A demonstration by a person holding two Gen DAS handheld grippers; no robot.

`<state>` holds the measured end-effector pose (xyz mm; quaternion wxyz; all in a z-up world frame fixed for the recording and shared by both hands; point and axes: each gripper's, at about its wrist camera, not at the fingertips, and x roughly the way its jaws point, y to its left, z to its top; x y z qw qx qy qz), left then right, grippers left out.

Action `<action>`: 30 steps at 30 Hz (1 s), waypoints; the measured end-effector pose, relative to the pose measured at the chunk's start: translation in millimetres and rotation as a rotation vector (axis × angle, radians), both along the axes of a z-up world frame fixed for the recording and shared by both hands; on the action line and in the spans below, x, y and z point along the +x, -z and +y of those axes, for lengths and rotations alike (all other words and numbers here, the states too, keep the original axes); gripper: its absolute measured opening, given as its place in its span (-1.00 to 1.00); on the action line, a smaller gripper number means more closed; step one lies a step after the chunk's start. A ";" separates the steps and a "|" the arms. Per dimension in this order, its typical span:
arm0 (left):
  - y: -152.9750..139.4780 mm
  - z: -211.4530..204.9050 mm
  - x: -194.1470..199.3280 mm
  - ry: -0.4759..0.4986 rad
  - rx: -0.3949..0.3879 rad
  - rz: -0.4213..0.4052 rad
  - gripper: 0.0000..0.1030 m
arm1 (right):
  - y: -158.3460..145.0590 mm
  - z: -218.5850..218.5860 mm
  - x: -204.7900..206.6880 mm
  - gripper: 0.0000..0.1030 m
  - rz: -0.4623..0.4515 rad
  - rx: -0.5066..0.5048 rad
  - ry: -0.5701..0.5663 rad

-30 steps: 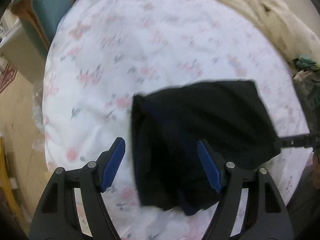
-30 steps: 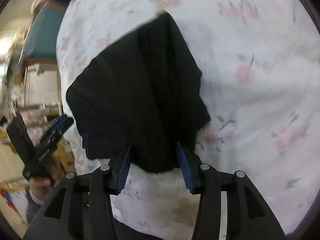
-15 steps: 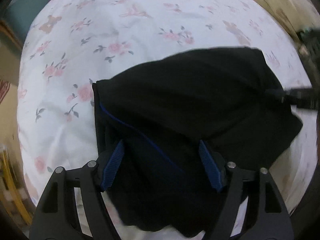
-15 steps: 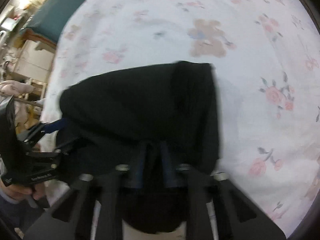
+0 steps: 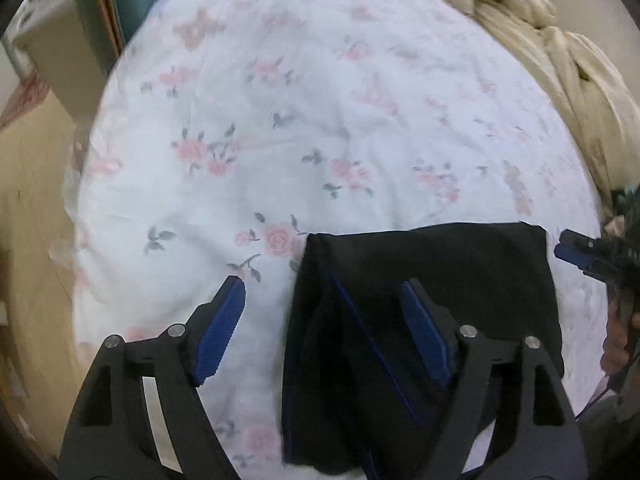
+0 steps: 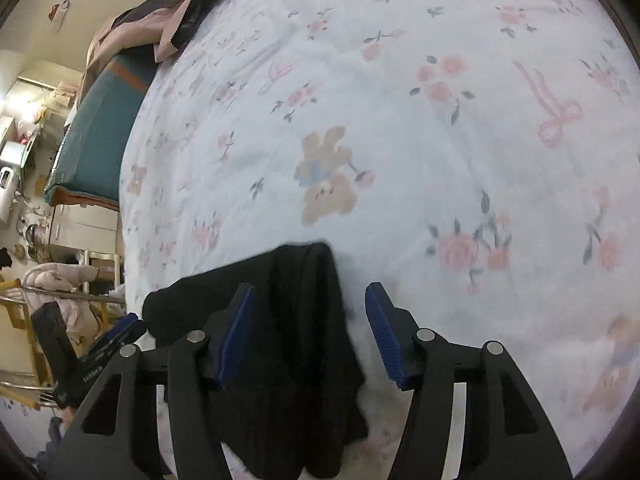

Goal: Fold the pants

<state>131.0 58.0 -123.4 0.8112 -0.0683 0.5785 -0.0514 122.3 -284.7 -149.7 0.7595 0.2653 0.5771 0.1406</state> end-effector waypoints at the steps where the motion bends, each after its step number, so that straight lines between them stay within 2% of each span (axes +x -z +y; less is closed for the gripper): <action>1: 5.2 -0.2 4.2 -0.005 0.003 0.009 0.49 | 2.5 -0.7 4.4 0.11 0.000 -0.002 -0.013; 3: 11.3 -0.6 11.4 -0.007 -0.001 0.004 0.49 | 8.0 -2.3 7.1 0.09 0.005 0.019 -0.033; 5: 8.2 0.7 14.4 -0.010 -0.057 -0.047 0.49 | 14.4 4.9 11.1 0.05 0.020 0.009 -0.058; 9: 20.2 -8.8 24.4 -0.002 -0.064 -0.001 0.48 | 24.3 15.8 11.8 0.03 0.029 -0.029 -0.097; 11: 20.0 -11.6 26.3 0.010 -0.067 -0.007 0.14 | 24.2 17.3 14.1 -0.30 0.020 -0.044 -0.110; 12: 21.4 -16.4 27.8 0.040 -0.081 0.011 -0.25 | 25.1 17.1 15.4 -0.66 0.026 -0.038 -0.121; 13: 21.4 -20.4 28.4 0.063 -0.072 0.022 -0.40 | 24.0 16.7 15.4 -0.70 0.018 -0.031 -0.127; 15: 11.6 -29.6 26.2 0.133 -0.060 -0.024 -0.59 | 17.7 19.9 15.3 -0.77 -0.023 -0.045 -0.147; 17: 4.5 -35.8 24.8 0.180 -0.037 -0.050 -0.63 | 8.2 23.9 15.5 -0.81 -0.059 -0.065 -0.178; 19: 1.1 -34.7 24.6 0.180 -0.030 -0.055 -0.67 | 0.2 20.5 16.3 -0.89 -0.076 -0.069 -0.183; 21: -2.8 -31.8 26.8 0.166 -0.029 -0.064 -0.68 | -6.5 11.4 18.6 -0.91 -0.092 -0.069 -0.161; 24: -10.7 -28.0 32.6 0.159 -0.067 -0.089 -0.68 | -10.5 -4.7 22.3 -0.91 -0.099 -0.054 -0.107; 26: -10.7 -29.7 34.2 0.168 -0.055 -0.089 -0.68 | -7.1 -4.0 23.1 -0.91 -0.088 -0.070 -0.103; 29: -6.6 -33.7 37.2 0.172 -0.018 -0.079 -0.51 | 1.2 -6.0 23.1 -0.89 -0.055 -0.061 -0.099; 30: -7.2 -31.1 37.5 0.155 -0.021 -0.075 -0.48 | 2.5 -7.2 23.1 -0.79 -0.047 -0.056 -0.099</action>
